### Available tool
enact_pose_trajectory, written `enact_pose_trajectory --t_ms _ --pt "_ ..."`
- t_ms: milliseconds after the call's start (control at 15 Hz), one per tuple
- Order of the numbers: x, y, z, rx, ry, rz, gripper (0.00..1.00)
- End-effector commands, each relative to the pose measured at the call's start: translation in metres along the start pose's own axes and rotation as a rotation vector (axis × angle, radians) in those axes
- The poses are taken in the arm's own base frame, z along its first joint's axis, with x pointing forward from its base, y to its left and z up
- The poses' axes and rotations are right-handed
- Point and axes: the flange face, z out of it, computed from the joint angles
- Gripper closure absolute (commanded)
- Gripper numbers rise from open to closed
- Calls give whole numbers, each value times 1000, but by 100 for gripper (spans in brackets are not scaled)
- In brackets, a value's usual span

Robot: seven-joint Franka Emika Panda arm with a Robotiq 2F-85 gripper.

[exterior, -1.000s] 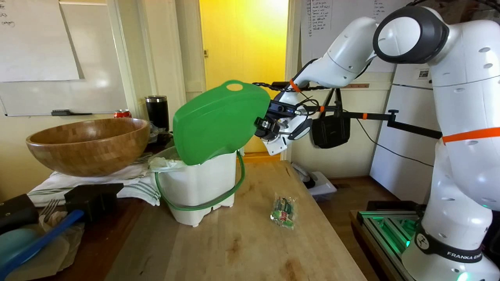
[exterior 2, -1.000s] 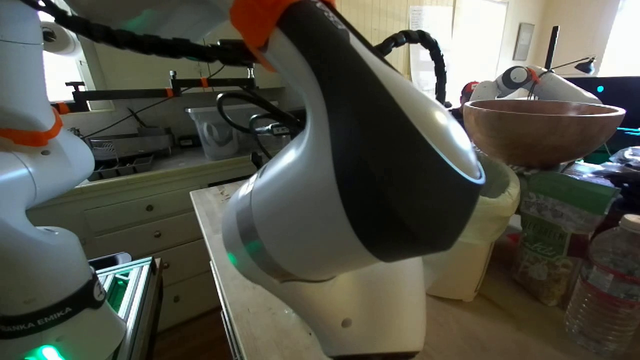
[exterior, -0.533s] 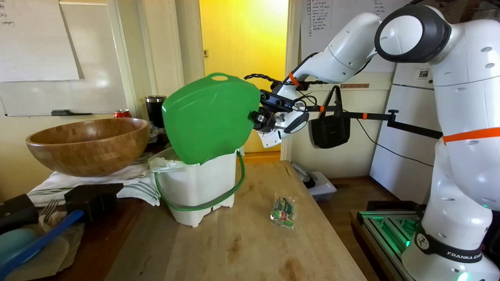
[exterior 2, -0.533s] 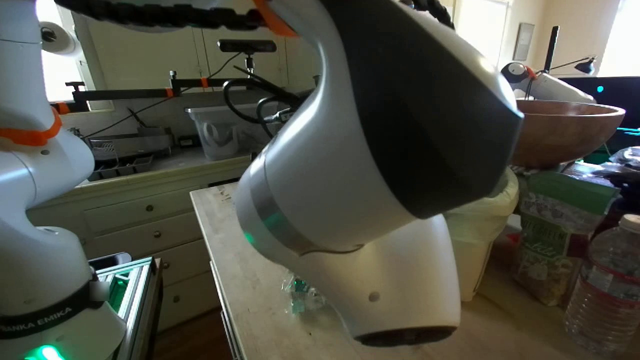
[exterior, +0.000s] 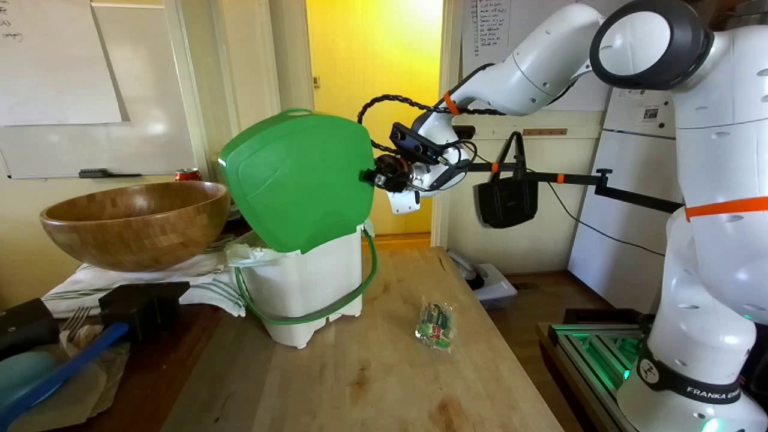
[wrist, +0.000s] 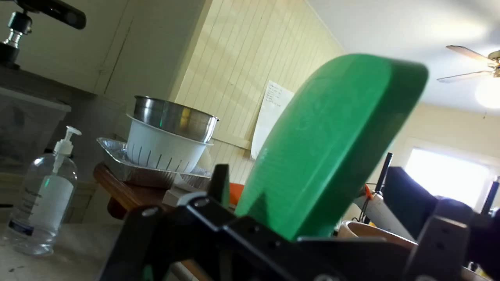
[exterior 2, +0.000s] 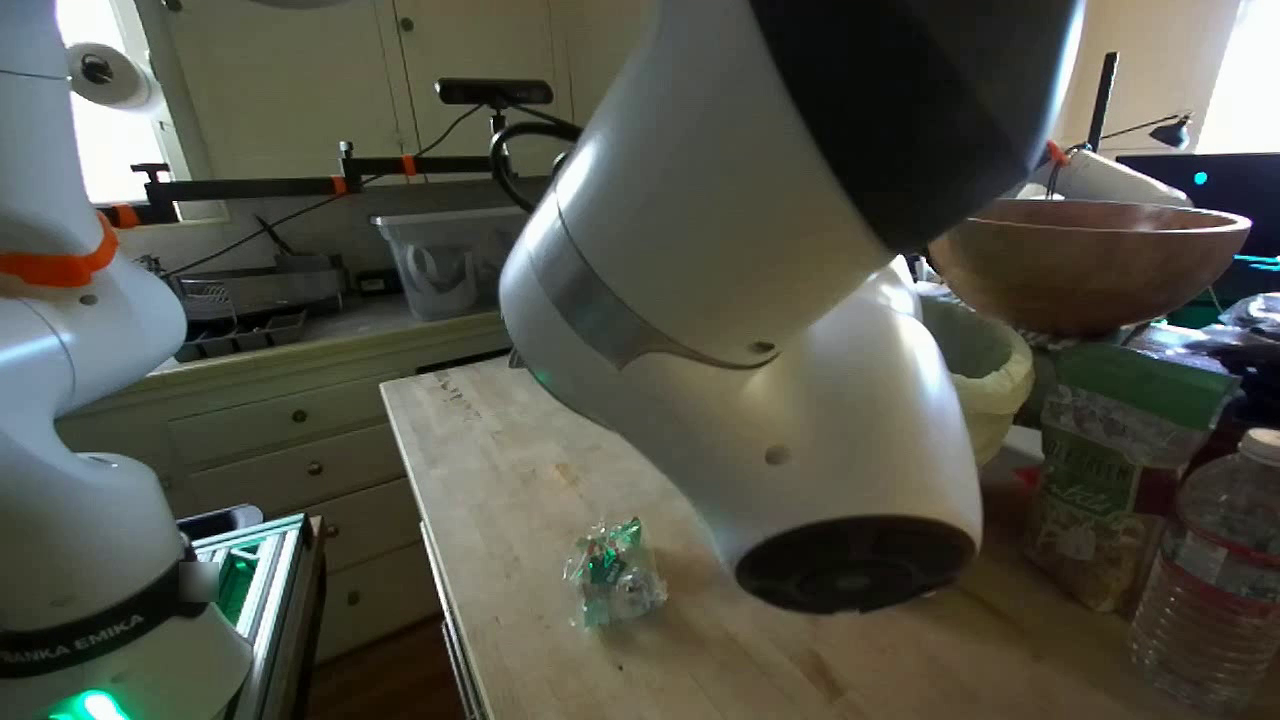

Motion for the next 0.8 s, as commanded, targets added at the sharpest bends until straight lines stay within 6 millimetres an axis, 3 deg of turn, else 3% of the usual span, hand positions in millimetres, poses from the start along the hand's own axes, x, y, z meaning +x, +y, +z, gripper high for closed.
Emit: enact_pose_trajectory --t_ms 0,333,733 --pt "-5 -8 6 21 93 -72 0" --pt "-11 -6 1 40 133 -95 0" --pt "-7 15 -19 71 77 -12 0"
